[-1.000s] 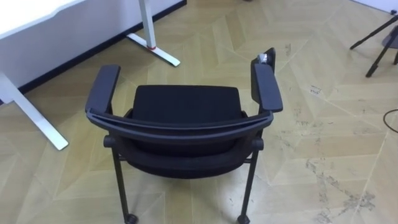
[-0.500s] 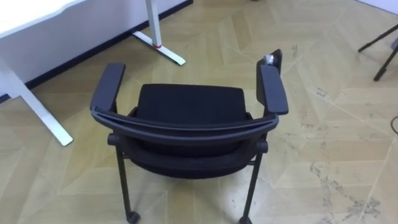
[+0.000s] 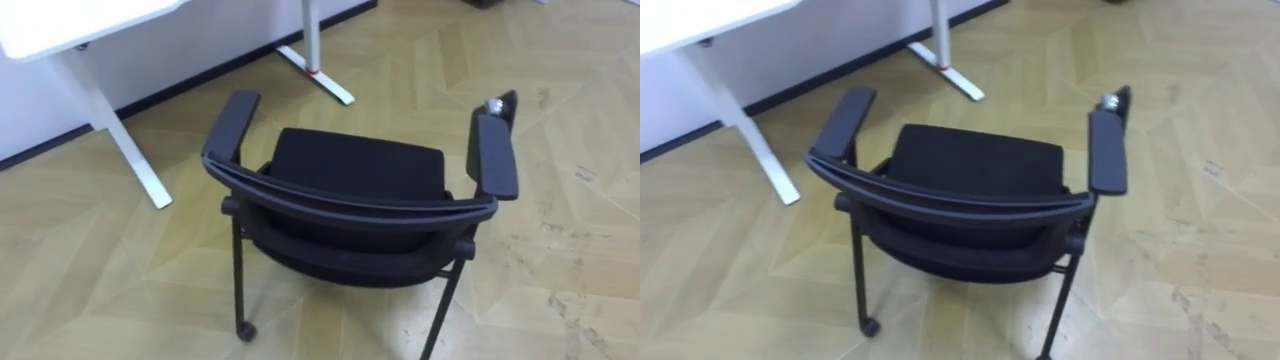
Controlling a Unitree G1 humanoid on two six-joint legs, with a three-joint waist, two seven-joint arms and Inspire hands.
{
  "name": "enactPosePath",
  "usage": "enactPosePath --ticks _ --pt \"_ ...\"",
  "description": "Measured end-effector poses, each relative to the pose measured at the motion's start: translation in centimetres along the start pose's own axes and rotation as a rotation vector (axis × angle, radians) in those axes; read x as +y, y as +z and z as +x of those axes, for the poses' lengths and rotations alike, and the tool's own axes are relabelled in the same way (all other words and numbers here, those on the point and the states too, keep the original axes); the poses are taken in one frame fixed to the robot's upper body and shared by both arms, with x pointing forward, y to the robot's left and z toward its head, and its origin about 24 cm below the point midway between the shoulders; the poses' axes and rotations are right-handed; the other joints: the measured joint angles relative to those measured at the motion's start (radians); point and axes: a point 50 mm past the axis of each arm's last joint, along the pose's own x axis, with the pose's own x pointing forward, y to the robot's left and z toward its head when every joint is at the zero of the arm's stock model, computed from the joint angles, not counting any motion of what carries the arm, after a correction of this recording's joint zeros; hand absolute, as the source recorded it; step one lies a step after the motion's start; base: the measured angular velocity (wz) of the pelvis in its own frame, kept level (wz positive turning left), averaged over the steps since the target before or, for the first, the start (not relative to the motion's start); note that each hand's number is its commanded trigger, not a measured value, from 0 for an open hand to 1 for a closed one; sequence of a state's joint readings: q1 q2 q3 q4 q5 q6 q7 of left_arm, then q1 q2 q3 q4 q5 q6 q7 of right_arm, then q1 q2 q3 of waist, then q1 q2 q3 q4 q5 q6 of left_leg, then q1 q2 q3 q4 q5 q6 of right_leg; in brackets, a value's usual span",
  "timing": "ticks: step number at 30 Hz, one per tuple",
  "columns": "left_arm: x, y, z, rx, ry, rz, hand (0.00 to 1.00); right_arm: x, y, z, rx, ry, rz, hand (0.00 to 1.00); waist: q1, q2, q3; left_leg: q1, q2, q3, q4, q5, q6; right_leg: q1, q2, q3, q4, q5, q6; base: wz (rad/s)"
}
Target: Push chair
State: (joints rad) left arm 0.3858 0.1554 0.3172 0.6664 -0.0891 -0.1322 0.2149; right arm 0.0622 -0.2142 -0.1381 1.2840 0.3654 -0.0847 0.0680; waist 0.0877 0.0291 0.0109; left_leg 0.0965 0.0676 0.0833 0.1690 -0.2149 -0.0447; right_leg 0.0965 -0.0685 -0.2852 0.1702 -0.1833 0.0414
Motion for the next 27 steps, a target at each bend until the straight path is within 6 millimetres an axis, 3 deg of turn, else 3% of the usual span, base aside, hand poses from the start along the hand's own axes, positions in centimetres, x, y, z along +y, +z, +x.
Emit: enactPosePath --ticks 1,2,6,8,11,14,20,27 --pt "-0.3 2.1 0.1 -0.101 0.015 0.040 0.00 0.1 0.2 0.0 -0.014 0.002 0.000 0.00 -0.002 0.005 -0.0052 -0.001 -0.002 -0.010 0.001 0.000 0.000 0.008 -0.001 -0.008 -0.002 -0.001 0.001 0.19" --pt "-0.5 4.5 0.1 -0.220 0.038 0.070 0.00 0.2 0.3 0.1 -0.016 0.003 -0.003 0.00 0.001 0.006 -0.0042 0.000 -0.003 -0.017 0.001 0.000 0.000 0.010 -0.002 -0.015 -0.002 -0.002 0.001 0.20" --pt "-0.4 10.6 -0.6 -0.528 0.146 0.182 0.00 0.2 0.5 0.1 -0.032 0.009 -0.025 0.00 0.001 0.009 -0.0053 0.000 -0.004 -0.017 0.001 0.000 0.000 0.013 -0.003 -0.017 -0.003 -0.003 0.003 0.01" --pt "0.1 14.6 -1.8 -0.737 0.232 0.271 0.00 0.0 0.4 0.0 -0.029 0.001 -0.024 0.00 0.002 0.009 -0.0052 0.002 -0.004 -0.017 0.001 0.000 0.000 0.010 -0.003 -0.010 -0.002 -0.003 0.003 0.00" --pt "0.7 18.9 -3.9 -0.972 0.333 0.344 0.00 -0.6 -0.2 -0.1 -0.013 -0.012 -0.023 0.00 -0.002 0.021 -0.0046 0.002 -0.006 -0.024 0.000 0.000 0.000 0.012 -0.004 -0.012 -0.005 -0.003 0.003 0.00" --pt "0.8 21.3 -5.8 -1.123 0.394 0.375 0.00 -1.1 -1.0 -0.4 0.008 -0.028 -0.003 0.00 -0.013 0.041 -0.0080 0.011 -0.010 -0.030 -0.003 0.000 0.000 0.025 -0.005 -0.004 -0.022 -0.002 0.005 0.00" --pt "1.0 23.5 -8.4 -1.290 0.468 0.431 0.00 -2.2 -2.1 -0.7 0.041 -0.053 -0.007 0.00 -0.035 0.066 -0.0117 0.025 -0.010 -0.029 -0.004 0.000 0.000 0.028 -0.004 0.015 -0.021 -0.002 0.005 -0.10" --pt "-0.7 23.6 -9.0 -1.376 0.456 0.591 0.00 -2.1 -2.0 -0.7 0.048 -0.037 -0.011 0.00 -0.091 0.055 -0.0043 0.033 -0.010 -0.016 -0.006 0.000 0.000 0.037 -0.003 0.022 -0.021 -0.002 0.005 -0.02"
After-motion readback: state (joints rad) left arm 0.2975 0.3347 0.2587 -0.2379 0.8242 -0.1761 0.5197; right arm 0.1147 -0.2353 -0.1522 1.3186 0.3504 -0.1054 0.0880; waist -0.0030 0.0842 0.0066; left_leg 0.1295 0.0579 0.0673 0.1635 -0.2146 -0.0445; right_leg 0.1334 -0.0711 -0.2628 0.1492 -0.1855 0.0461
